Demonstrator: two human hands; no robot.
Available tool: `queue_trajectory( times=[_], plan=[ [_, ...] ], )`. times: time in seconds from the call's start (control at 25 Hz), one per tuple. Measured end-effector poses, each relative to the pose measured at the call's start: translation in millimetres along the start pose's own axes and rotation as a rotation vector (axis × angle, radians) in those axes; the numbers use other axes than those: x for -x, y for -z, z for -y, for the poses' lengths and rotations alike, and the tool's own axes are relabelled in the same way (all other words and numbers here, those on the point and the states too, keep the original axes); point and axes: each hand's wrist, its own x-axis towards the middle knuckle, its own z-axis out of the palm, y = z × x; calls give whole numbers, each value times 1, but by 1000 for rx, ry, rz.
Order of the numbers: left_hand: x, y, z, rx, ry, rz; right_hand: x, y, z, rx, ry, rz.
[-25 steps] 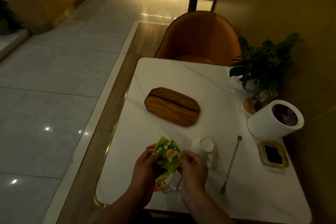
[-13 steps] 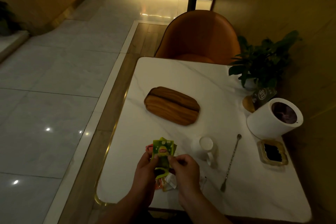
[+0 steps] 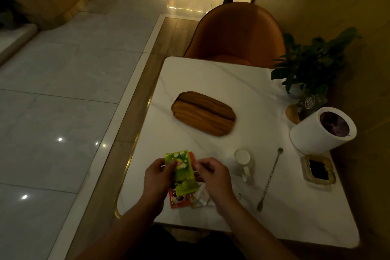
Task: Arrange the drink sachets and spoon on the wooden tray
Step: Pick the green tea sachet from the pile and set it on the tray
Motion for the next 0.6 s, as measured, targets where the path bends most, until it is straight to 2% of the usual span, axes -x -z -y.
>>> queue_trajectory(
  times=[0.08, 0.16, 0.24, 0.44, 0.6],
  plan=[
    [-4, 14, 4, 18, 26, -44, -11, 12, -18, 389, 70, 51],
    [-7, 29, 9, 36, 68, -74, -14, 11, -38, 826, 174, 214],
    [-8, 38, 13, 89, 117, -80, -13, -1, -50, 1044, 213, 279],
    [-4, 54, 21, 124, 168, -115, -29, -32, -53, 1216, 121, 87],
    [0, 61, 22, 103, 181, -113, -37, -38, -59, 1161, 65, 63]
  ],
)
